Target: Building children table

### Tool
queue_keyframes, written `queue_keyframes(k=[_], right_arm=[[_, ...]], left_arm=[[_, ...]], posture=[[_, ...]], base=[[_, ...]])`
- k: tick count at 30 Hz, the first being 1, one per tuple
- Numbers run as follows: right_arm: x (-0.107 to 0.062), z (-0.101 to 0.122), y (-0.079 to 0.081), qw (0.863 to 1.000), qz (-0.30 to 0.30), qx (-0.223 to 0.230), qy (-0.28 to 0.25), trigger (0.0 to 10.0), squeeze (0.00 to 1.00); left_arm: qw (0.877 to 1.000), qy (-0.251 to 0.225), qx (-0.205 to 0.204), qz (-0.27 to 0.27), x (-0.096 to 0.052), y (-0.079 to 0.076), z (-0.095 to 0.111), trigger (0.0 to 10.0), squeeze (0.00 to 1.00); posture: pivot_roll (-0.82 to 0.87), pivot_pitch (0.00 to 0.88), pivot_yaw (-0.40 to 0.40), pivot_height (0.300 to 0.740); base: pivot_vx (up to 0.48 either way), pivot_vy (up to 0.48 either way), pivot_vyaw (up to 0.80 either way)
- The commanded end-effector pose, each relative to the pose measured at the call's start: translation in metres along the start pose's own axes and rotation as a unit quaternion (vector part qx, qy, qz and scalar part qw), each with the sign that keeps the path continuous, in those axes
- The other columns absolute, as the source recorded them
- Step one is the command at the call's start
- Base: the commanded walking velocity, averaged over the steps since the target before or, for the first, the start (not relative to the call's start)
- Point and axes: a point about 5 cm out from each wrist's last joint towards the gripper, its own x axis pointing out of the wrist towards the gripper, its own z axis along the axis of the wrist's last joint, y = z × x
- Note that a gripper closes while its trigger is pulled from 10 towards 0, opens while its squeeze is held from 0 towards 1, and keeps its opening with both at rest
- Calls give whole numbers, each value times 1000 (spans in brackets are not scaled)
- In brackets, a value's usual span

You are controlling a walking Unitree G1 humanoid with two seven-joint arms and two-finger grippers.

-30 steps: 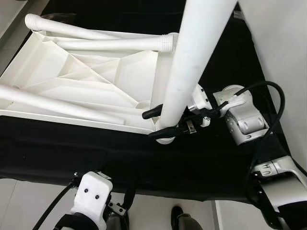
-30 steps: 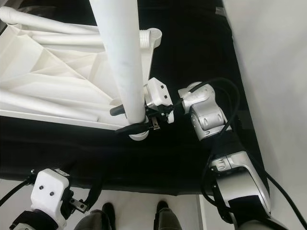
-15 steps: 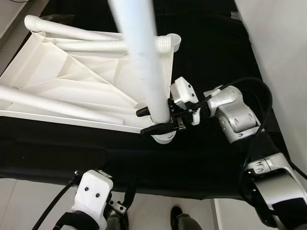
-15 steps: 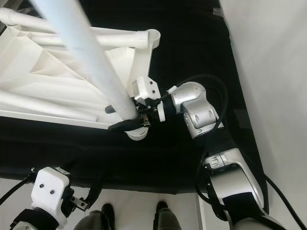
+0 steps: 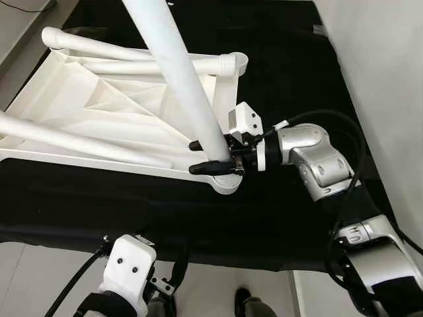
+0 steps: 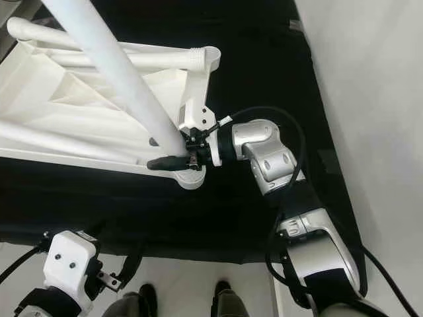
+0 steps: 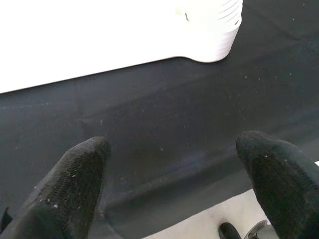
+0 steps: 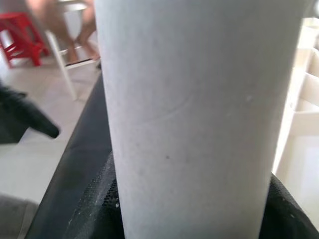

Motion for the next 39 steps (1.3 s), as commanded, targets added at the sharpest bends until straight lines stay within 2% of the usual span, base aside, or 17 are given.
queue_keyframes(k=[1,3,4,5,7,9,10,19,21,22,23,25,28,34,36,37,39], right_arm=[[-6,-44,5,993,-42,87,63,10000,0],[-13,-38,3,991,-88,98,7,10000,0],[-13,-38,3,991,-88,98,7,10000,0],[-16,-35,3,989,-107,97,-23,10000,0],[-16,-35,3,989,-107,97,-23,10000,0],[-19,-30,12,980,-139,108,-95,10000,0],[-18,-29,14,976,-148,113,-110,10000,0],[-13,-24,27,961,-190,125,-157,10000,0],[-14,-21,25,946,-232,136,-181,10000,0],[-14,-21,25,946,-232,136,-181,10000,0],[-16,-18,23,938,-251,140,-196,10000,0],[-19,-13,23,929,-267,140,-214,10000,0],[-20,-11,28,930,-280,120,-207,10000,0],[-19,-12,30,928,-296,119,-194,10000,0],[-21,-5,28,918,-323,116,-201,10000,0],[-21,-5,28,918,-323,116,-201,10000,0],[-25,7,26,906,-342,109,-224,10000,0]], left_arm=[[1000,14,-5,2,-2,-1,-5,10000,0],[1000,14,-5,1,-1,-1,-6,10000,0],[1000,14,-5,1,-1,-1,-6,10000,0],[1000,15,-4,1,-1,0,-7,10000,0],[1000,15,-4,1,-1,0,-7,10000,0],[1000,14,-3,1,0,1,-8,10000,0],[1000,14,-3,1,0,1,-8,10000,0],[1000,13,-1,3,1,3,-8,10000,0],[1000,12,0,3,2,3,-7,10000,0],[1000,12,0,3,2,3,-7,10000,0],[1000,11,1,4,3,4,-7,10000,0],[1000,10,1,4,4,4,-8,10000,0],[1000,9,2,5,6,5,-8,10000,0],[1000,8,3,6,7,6,-8,10000,0],[1000,7,4,7,9,7,-8,10000,0],[1000,7,4,7,9,7,-8,10000,0],[1000,6,5,9,11,9,-8,10000,0]], posture=[[33,403,-18,740],[24,392,-13,740],[24,392,-13,740],[22,388,-11,740],[22,388,-11,740],[21,387,-10,740],[21,388,-11,740],[17,382,-7,740],[18,381,-7,740],[18,381,-7,740],[17,376,-6,740],[18,373,-6,740],[17,370,-4,740],[15,365,-1,740],[15,356,3,740],[15,356,3,740],[15,347,9,740]], base=[[0,0,0],[0,0,0],[0,0,0],[0,0,0],[0,0,0],[0,0,0],[0,0,0],[0,0,0],[0,0,0],[0,0,0],[0,0,0],[0,0,0],[0,0,0],[0,0,0],[0,0,0],[0,0,0],[0,0,0]])
